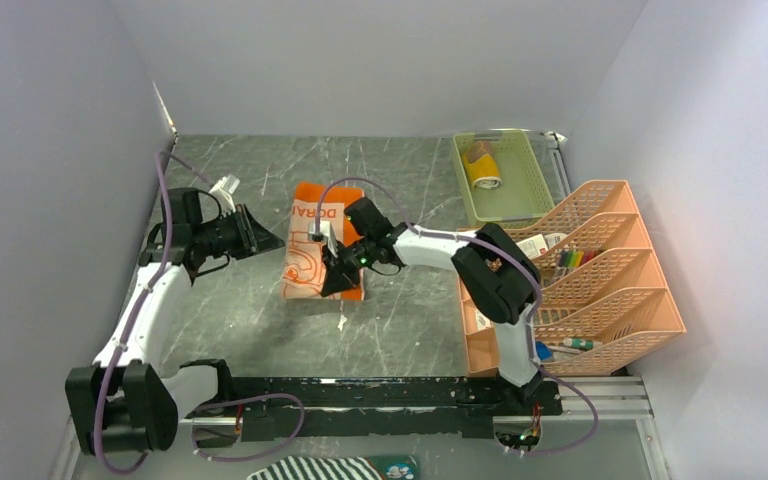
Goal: Roll the towels
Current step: Roll the towel at the center of the board.
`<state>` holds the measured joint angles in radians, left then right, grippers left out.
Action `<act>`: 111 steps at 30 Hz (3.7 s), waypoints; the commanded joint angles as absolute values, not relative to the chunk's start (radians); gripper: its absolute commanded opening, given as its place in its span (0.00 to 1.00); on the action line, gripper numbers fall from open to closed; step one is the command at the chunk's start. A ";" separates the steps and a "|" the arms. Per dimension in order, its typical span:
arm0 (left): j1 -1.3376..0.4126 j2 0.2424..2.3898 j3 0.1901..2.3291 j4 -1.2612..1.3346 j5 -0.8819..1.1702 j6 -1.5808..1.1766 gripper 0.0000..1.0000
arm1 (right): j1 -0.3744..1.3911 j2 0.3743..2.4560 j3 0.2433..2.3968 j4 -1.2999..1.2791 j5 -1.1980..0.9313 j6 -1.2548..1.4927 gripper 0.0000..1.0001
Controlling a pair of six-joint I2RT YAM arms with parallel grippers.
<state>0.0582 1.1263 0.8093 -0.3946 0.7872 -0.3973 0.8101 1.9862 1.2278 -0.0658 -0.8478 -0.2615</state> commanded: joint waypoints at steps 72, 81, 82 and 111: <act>-0.169 1.552 0.653 0.051 0.422 -0.576 0.10 | 0.917 1.848 0.994 0.364 -0.336 -0.669 0.84; -0.169 1.570 0.691 0.027 0.431 -0.571 0.10 | 0.956 1.917 1.055 0.328 -0.306 -0.748 0.77; -0.169 1.573 0.697 0.022 0.431 -0.571 0.10 | 0.960 1.924 1.057 0.325 -0.300 -0.752 0.75; -0.086 1.178 0.810 -0.349 0.484 -0.425 0.35 | 0.865 1.984 1.239 0.014 -0.639 -0.562 0.57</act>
